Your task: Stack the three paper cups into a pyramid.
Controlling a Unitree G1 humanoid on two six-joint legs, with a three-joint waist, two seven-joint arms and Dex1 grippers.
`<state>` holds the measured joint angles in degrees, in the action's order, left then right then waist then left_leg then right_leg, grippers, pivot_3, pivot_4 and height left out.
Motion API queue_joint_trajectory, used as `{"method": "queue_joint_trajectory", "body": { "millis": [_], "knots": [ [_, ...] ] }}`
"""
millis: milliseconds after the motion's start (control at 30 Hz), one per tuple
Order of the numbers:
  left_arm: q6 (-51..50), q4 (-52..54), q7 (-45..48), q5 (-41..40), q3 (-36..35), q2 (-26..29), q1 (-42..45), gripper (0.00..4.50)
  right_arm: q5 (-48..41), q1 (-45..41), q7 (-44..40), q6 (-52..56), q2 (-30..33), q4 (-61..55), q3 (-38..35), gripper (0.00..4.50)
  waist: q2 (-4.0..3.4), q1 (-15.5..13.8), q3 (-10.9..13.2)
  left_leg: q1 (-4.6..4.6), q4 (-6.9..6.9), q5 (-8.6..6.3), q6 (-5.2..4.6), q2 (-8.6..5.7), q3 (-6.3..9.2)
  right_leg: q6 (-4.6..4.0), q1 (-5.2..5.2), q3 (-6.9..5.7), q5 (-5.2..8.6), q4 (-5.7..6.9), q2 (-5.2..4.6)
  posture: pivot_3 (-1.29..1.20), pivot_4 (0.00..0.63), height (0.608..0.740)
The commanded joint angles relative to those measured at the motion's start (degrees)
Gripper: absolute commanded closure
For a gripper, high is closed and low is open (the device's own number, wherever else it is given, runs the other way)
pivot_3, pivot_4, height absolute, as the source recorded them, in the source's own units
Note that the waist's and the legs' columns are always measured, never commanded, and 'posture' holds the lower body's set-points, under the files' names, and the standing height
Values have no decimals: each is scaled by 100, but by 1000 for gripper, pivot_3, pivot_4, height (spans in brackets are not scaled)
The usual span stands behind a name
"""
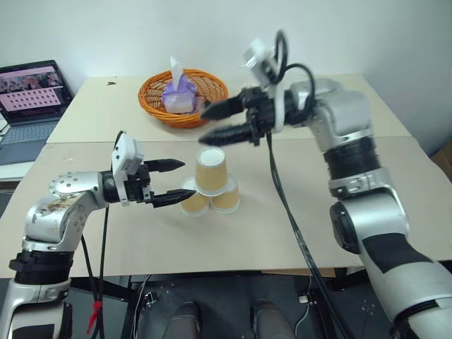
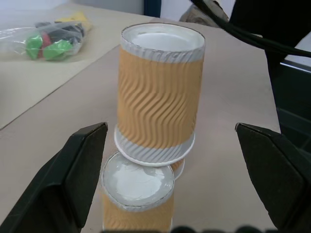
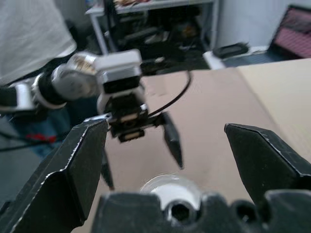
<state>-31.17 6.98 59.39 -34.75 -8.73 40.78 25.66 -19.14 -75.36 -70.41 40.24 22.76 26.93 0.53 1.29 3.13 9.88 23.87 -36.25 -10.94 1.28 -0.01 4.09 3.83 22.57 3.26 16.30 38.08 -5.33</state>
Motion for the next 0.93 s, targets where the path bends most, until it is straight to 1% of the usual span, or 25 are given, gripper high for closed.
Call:
{"method": "queue_joint_trajectory", "body": {
  "millis": [33, 100, 133, 167, 200, 267, 300, 333, 400, 500, 600, 667, 767, 833, 933],
  "knots": [
    [-173, 278, -913, -244, -816, -161, -232, 0, 272, 510, 1598, -68, 634, -154, -949, 24, 3, -57, 0, 0, -2, 0, 0, 0, 0, 0, -1, 0, 0, -4, -1, 0, 150, 740],
    [-286, 505, -1456, -378, -1188, -348, -465, 0, 295, 1004, 2449, 82, 916, -172, -1526, 24, 8, -107, -3, 1, 0, 0, 0, -5, -2, 0, -3, 0, 0, -5, -6, 0, 150, 740],
    [-347, 609, -1634, -433, -1308, -408, -552, 0, 256, 1173, 2707, 151, 978, -243, -1710, 24, 9, -115, -2, 1, 1, 0, 0, -5, -1, 0, -8, 0, 0, -6, -9, 0, 150, 740],
    [-396, 748, -2013, -457, -1557, -575, -757, 0, 377, 1649, 3238, 151, 1056, -432, -2035, 24, 8, -120, -1, 2, 0, 0, 0, -7, -2, 0, -9, 0, 0, -8, -11, 0, 150, 740],
    [-393, 816, -2361, -426, -1756, -719, -931, 0, 586, 2119, 3707, 13, 1142, -595, -2204, 24, 8, -119, -1, 11, 0, 0, 0, -12, -10, -1, 4, 6, 0, -9, -17, 0, 150, 740],
    [-309, 866, -2892, -282, -2013, -931, -1158, 0, 1003, 2853, 4425, -221, 1255, -899, -2274, 24, 9, -124, -3, 19, -2, 0, 0, -10, -12, -1, 13, 12, -1, -2, -15, 0, 150, 740],
    [-191, 744, -3216, -91, -2088, -1045, -1197, 0, 1274, 3265, 4766, -341, 1272, -1060, -2189, 24, 9, -123, -3, 23, 0, 0, 0, -9, -12, -1, 16, 12, -1, -4, -14, 0, 150, 740],
    [26, 595, -3488, 134, -2131, -1150, -1227, 0, 1484, 3662, 5095, -421, 1238, -1191, -2136, 24, 8, -125, -3, 28, -2, 0, 0, -10, -18, -1, 29, 18, -1, 1, -15, 0, 150, 740],
    [425, 297, -3921, 523, -2152, -1307, -1208, 0, 1472, 4126, 5580, -509, 962, -1391, -2327, 24, 8, -95, -3, 37, -6, 2, 3, -10, -36, -2, 52, 35, -1, 21, -14, 0, 150, 740],
    [1097, -298, -4488, 1024, -2189, -1484, -944, 0, 1443, 4354, 5849, -847, 621, -1490, -2237, 24, 7, 29, -4, 7, -3, 4, 6, -3, -84, -8, 48, 78, -6, 36, -5, 0, 150, 740],
    [1687, -922, -4995, 1347, -2258, -1650, -671, 0, 1622, 4439, 5919, -1623, 448, -1222, -1908, 24, 8, 59, -5, -17, 5, 4, 6, 5, -83, -8, 22, 75, -6, 25, 5, 0, 150, 740],
    [2139, -1312, -5278, 1642, -2203, -1729, -587, 0, 1576, 4457, 5987, -2098, 295, -1025, -1893, 24, 9, 62, -5, -35, 21, 4, 5, 7, -81, -8, 2, 70, -6, -2, 6, 0, 150, 740],
    [2619, -1814, -5768, 1932, -2185, -1898, -486, 0, 1508, 4456, 6097, -2600, 122, -824, -1911, 24, 13, 38, -7, -33, 18, 3, 4, 5, -84, -8, -6, 70, -6, -11, 0, 0, 150, 740],
    [2958, -2133, -6017, 2164, -2110, -1949, -449, 0, 1526, 4463, 6179, -2819, 9, -767, -1869, 24, 13, 8, -7, -28, 14, 3, 5, -5, -85, -6, -4, 70, -7, -10, -12, 0, 150, 740],
    [3280, -2441, -6169, 2182, -2146, -2003, -376, 0, 1521, 4440, 6262, -2884, -114, -721, -1794, 24, 14, -26, -8, -30, 12, 3, 5, -4, -84, -4, -5, 70, -8, -6, -11, 0, 150, 740]
  ]
}}
